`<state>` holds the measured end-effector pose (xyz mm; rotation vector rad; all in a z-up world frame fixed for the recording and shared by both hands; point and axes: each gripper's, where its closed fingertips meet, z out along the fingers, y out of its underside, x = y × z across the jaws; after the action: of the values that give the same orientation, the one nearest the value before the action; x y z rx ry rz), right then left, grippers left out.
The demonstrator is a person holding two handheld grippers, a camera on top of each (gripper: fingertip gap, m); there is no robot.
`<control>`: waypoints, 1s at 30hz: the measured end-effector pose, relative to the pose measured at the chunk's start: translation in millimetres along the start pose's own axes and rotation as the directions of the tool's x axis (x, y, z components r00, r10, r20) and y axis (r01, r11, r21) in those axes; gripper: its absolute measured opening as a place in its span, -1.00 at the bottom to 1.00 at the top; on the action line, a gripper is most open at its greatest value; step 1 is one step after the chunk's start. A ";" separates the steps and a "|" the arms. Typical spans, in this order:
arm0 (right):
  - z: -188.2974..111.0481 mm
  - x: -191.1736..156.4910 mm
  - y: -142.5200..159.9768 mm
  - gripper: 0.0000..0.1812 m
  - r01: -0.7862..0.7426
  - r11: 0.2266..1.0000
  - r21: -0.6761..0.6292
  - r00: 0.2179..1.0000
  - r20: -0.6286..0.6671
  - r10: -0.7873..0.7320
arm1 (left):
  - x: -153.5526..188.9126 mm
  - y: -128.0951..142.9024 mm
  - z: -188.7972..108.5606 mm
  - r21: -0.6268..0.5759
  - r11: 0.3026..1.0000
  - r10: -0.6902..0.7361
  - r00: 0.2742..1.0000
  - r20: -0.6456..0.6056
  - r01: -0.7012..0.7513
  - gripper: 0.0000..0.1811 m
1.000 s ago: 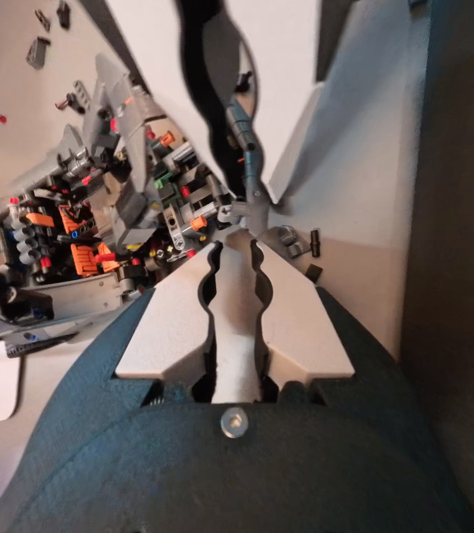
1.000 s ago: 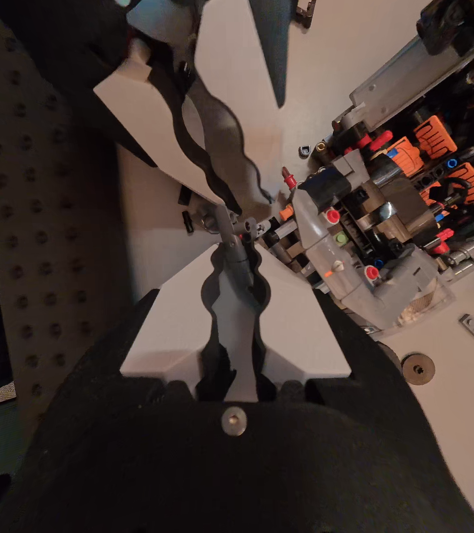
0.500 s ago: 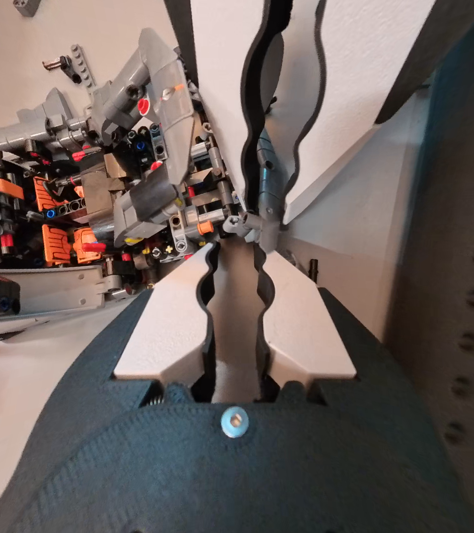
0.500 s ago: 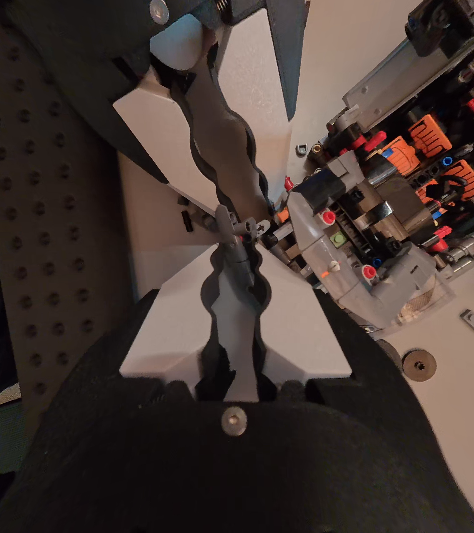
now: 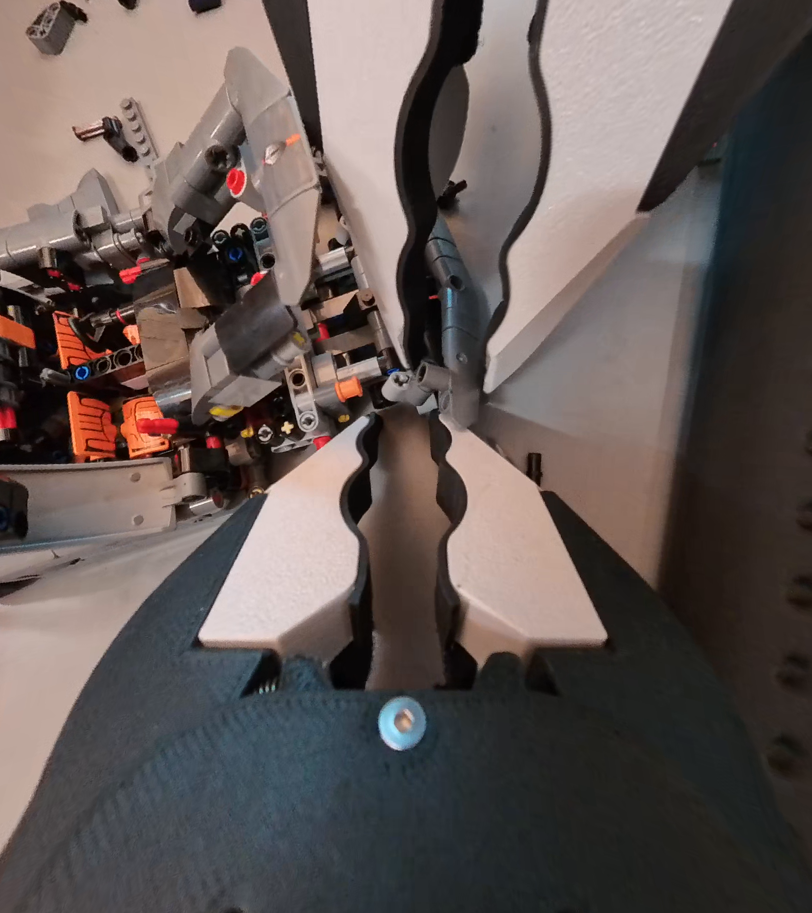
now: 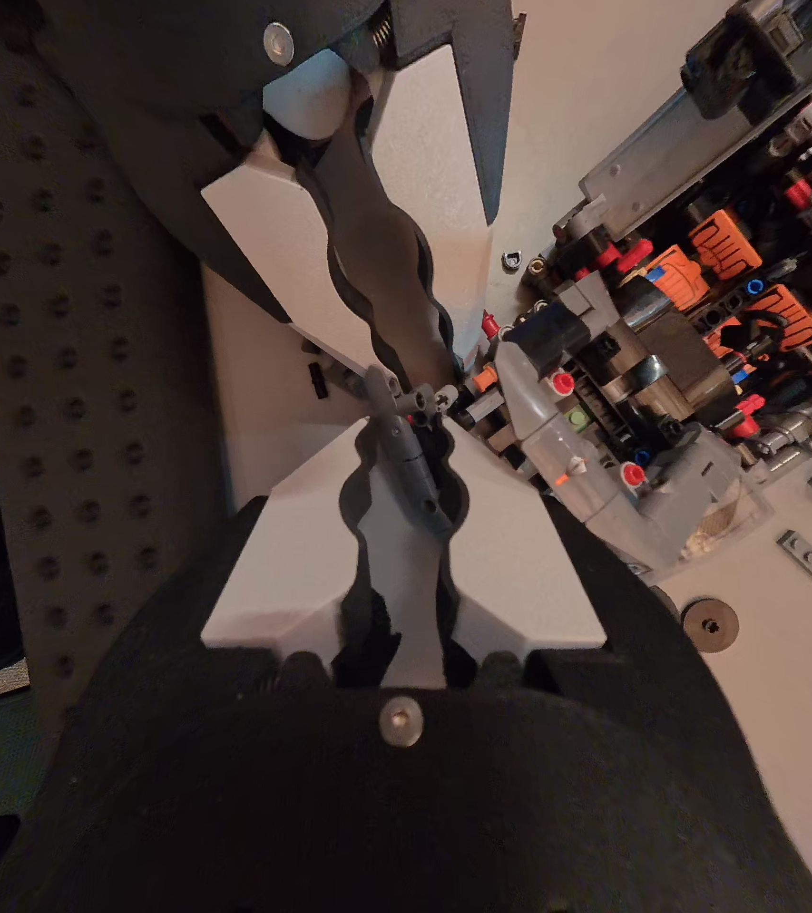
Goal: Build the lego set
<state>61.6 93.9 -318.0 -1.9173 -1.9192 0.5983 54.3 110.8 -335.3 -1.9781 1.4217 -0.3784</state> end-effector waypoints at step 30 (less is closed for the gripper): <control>-7.4 -3.9 6.7 -0.72 -0.064 0.998 0.007 0.995 0.073 0.063 | 4.4 -11.7 -5.3 0.006 0.952 0.301 0.939 0.163 -0.306 -0.92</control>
<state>71.3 90.2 -315.1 -1.9829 -1.9014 0.7032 61.3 107.2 -324.3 -1.6858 1.5737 -0.0984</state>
